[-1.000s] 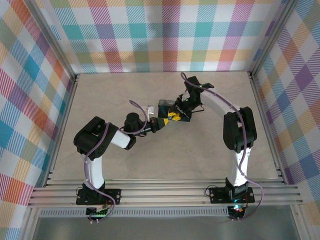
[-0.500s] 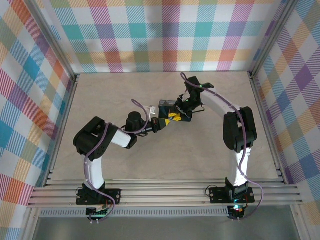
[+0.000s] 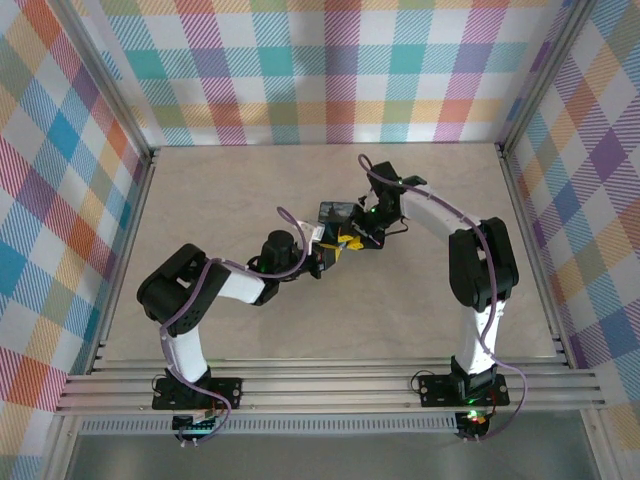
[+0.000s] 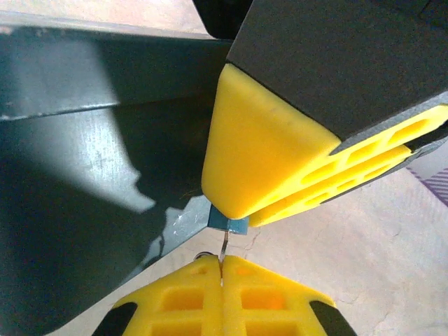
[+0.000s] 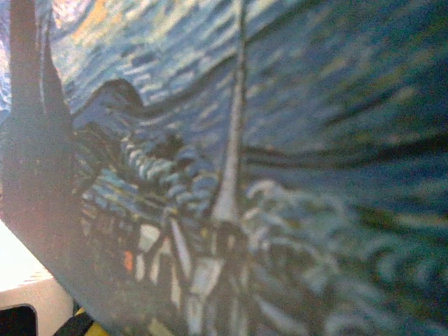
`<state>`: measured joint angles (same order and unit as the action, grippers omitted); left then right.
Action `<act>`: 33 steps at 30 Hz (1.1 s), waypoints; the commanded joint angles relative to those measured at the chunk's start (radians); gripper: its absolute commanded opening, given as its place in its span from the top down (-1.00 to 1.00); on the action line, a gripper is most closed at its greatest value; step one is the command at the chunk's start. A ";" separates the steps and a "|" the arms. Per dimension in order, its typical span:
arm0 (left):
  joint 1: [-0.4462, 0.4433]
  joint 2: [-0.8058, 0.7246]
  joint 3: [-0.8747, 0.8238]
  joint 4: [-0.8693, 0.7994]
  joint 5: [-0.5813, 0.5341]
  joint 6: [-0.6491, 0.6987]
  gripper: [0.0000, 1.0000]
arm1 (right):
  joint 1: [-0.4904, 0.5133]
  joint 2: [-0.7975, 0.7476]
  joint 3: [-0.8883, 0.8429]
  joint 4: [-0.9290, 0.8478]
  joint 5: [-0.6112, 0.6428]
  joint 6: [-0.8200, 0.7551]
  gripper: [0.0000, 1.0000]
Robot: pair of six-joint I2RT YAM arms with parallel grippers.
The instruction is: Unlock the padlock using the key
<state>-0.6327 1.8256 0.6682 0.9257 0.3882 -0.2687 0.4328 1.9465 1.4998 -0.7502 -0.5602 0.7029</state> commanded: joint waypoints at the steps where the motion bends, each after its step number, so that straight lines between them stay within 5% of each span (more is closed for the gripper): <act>1: -0.038 0.021 -0.039 -0.006 -0.010 0.051 1.00 | 0.029 0.018 -0.075 0.050 -0.150 0.107 0.64; 9: -0.082 0.039 -0.044 0.024 -0.064 0.120 1.00 | 0.044 0.010 -0.122 0.109 -0.154 0.159 0.43; 19: -0.267 -0.027 -0.009 -0.146 -0.383 0.372 1.00 | 0.047 -0.029 -0.122 0.049 -0.135 0.175 0.51; 24: -0.275 -0.031 0.023 -0.218 -0.397 0.424 1.00 | 0.050 0.009 -0.096 0.044 -0.142 0.136 0.49; 33: -0.274 0.130 -0.001 -0.073 -0.395 0.392 1.00 | 0.061 0.005 -0.172 0.080 -0.052 0.071 0.08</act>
<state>-0.8898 1.9156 0.6830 0.7925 -0.0330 0.1158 0.4774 1.9434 1.3945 -0.6510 -0.5697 0.7483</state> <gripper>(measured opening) 0.048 0.442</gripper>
